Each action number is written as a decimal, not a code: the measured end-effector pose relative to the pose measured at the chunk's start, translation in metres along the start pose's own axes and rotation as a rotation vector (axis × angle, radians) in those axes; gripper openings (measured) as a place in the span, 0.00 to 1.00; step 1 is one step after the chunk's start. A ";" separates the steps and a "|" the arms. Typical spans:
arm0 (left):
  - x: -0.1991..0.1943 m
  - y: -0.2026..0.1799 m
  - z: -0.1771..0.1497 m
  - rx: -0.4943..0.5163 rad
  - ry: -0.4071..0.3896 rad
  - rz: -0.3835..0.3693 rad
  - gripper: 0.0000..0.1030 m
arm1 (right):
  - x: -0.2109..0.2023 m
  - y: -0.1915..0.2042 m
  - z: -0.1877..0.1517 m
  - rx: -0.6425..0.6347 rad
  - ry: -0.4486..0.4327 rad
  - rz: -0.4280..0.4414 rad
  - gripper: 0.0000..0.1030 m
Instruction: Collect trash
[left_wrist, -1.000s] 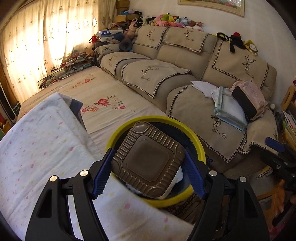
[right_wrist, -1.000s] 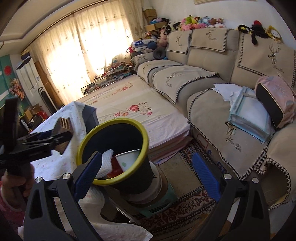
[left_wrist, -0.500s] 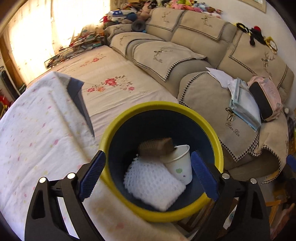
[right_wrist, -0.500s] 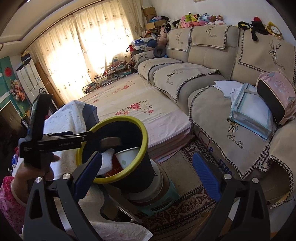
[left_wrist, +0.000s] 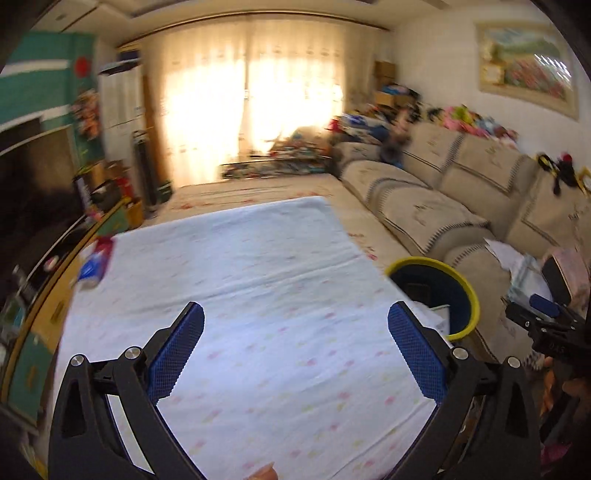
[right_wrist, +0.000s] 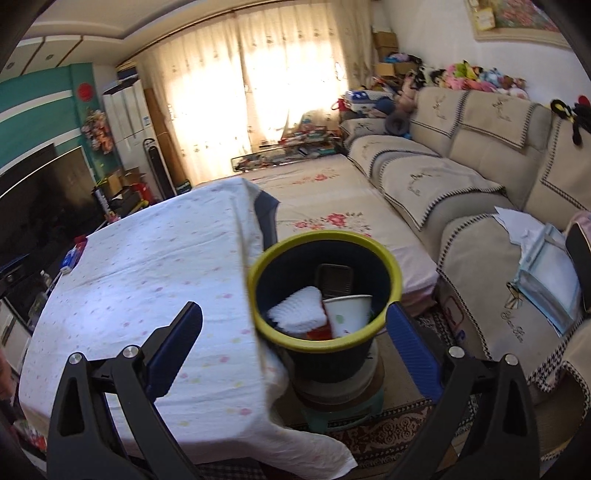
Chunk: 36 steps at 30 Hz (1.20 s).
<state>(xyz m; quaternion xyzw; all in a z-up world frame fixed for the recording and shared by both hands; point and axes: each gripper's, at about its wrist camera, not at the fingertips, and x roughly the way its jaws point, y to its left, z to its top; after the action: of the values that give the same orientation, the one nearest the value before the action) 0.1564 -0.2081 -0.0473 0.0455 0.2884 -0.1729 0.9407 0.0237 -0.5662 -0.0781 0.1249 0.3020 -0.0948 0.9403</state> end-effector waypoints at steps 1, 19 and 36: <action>-0.010 0.015 -0.006 -0.037 -0.007 0.025 0.95 | -0.002 0.005 0.001 -0.013 -0.006 0.003 0.92; -0.092 0.097 -0.087 -0.165 -0.046 0.188 0.95 | -0.042 0.061 -0.005 -0.155 -0.080 -0.018 0.93; -0.097 0.091 -0.077 -0.171 -0.069 0.185 0.95 | -0.035 0.060 -0.009 -0.157 -0.055 -0.002 0.93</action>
<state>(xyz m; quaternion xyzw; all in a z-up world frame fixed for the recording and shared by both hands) 0.0725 -0.0799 -0.0582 -0.0144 0.2642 -0.0615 0.9624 0.0057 -0.5023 -0.0539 0.0479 0.2825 -0.0753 0.9551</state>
